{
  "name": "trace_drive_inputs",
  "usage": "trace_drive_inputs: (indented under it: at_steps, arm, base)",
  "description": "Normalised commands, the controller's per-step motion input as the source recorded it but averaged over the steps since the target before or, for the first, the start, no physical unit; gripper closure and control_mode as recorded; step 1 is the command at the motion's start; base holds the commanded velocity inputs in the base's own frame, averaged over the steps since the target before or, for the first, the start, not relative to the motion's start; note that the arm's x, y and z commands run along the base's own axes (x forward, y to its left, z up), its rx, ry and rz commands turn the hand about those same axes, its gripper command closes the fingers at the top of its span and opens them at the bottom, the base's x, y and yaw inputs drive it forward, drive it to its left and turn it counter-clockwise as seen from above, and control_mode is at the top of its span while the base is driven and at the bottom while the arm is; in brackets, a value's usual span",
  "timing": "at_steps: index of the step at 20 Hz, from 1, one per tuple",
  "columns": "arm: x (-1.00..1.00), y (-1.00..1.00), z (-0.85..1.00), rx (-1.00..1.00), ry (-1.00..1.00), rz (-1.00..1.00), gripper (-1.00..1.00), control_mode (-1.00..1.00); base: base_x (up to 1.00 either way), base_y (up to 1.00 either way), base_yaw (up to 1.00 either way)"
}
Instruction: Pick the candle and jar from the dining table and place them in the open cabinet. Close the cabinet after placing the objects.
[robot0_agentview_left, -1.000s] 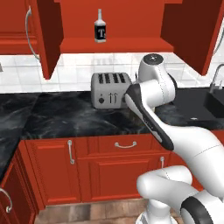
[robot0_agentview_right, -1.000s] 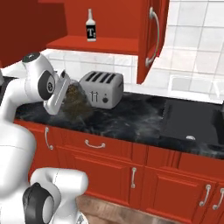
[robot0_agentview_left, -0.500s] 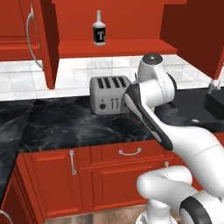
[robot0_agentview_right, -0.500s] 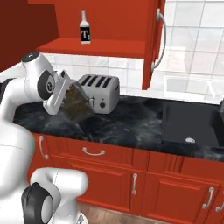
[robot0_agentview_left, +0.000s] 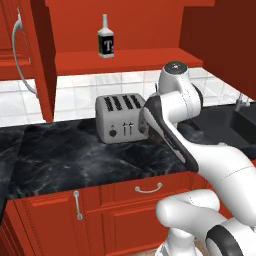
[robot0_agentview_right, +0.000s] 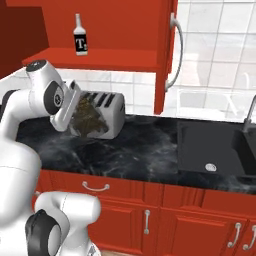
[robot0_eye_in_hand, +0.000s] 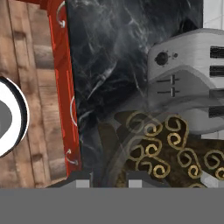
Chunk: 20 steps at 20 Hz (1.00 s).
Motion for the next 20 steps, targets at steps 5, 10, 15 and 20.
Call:
trace_drive_inputs:
  at_steps: [5,10,15,20]
  arm:
    - [0.00,0.00,0.00,0.00,0.00,0.00,1.00,1.00]
    - [0.00,0.00,0.00,0.00,0.00,0.00,1.00,1.00]
    - [0.00,0.00,0.00,0.00,0.00,0.00,1.00,1.00]
    - [-0.20,0.00,0.33,0.00,-0.03,0.00,1.00,-1.00]
  base:
    - [0.38,0.43,-0.08]
    - [0.03,0.05,0.00]
    - [-0.04,0.00,0.00]
    - [-0.04,0.00,0.00]
